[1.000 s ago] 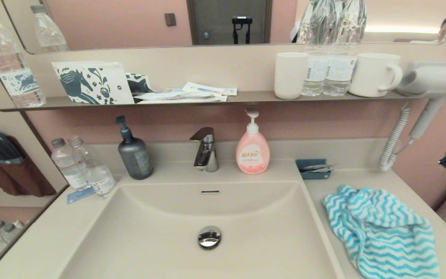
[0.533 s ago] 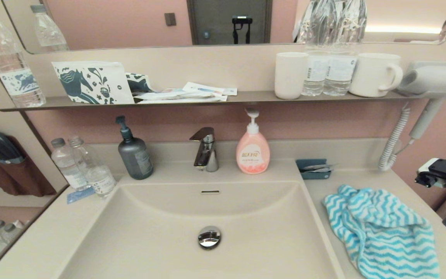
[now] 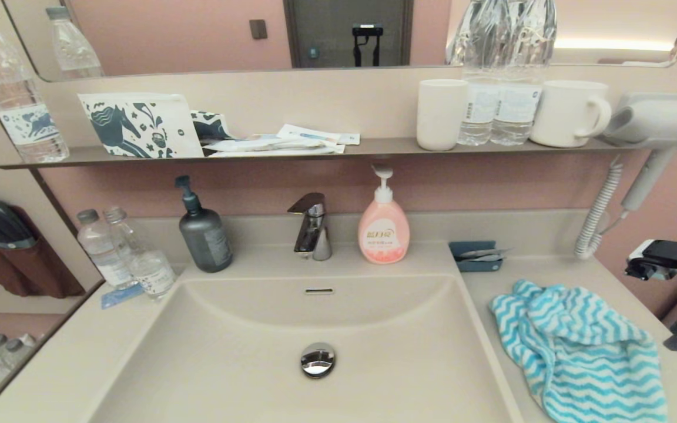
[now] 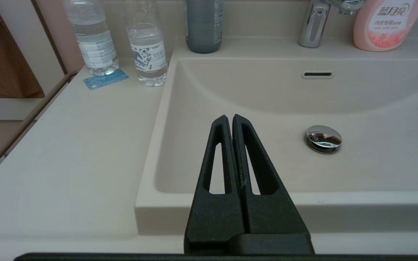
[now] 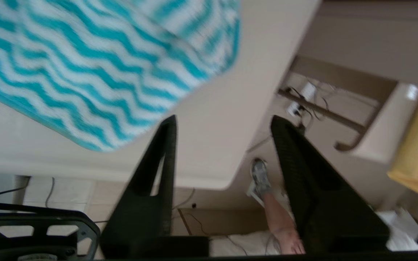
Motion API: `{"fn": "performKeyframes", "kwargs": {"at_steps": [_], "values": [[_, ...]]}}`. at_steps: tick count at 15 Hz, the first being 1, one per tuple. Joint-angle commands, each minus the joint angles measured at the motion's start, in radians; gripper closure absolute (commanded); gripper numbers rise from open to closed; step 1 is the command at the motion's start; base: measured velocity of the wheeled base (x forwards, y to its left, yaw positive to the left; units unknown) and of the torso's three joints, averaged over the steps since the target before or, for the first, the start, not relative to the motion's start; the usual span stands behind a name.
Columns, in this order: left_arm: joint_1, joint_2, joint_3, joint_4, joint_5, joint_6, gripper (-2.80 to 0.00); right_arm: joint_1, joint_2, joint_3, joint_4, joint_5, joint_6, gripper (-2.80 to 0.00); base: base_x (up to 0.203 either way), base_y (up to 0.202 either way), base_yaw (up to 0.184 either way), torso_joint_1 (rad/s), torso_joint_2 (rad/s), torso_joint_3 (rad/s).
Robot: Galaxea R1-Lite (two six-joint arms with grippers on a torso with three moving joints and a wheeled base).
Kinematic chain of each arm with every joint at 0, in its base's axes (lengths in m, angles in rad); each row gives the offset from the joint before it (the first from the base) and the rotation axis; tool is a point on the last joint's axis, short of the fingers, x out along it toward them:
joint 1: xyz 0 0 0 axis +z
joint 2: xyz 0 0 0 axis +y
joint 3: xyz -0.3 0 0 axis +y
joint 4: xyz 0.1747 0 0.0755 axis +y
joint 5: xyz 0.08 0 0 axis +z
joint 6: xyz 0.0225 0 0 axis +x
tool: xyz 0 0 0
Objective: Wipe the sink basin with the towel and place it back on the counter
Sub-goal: Pick up the cloth
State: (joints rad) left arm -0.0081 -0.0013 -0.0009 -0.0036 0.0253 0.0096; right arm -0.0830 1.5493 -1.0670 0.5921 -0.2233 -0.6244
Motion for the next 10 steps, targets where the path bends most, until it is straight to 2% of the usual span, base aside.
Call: {"fn": "performKeyframes", "kwargs": {"at_steps": [1, 4, 10], "values": [[0.0, 0.001, -0.001, -0.001, 0.001, 0.0, 0.0, -0.006, 0.064, -0.011, 0.0, 0.052, -0.005, -2.8, 0.0, 0.0, 0.0, 0.0, 0.0, 0.0], [0.0, 0.001, 0.001, -0.001, 0.001, 0.0, 0.0, -0.009, 0.143, -0.024, 0.0, 0.123, 0.0, -2.8, 0.0, 0.0, 0.0, 0.0, 0.0, 0.0], [-0.001, 0.001, -0.001, -0.001, 0.001, 0.0, 0.0, -0.024, 0.273, -0.11, 0.007, 0.133, -0.023, -2.8, 0.0, 0.0, 0.0, 0.0, 0.0, 0.0]]}}
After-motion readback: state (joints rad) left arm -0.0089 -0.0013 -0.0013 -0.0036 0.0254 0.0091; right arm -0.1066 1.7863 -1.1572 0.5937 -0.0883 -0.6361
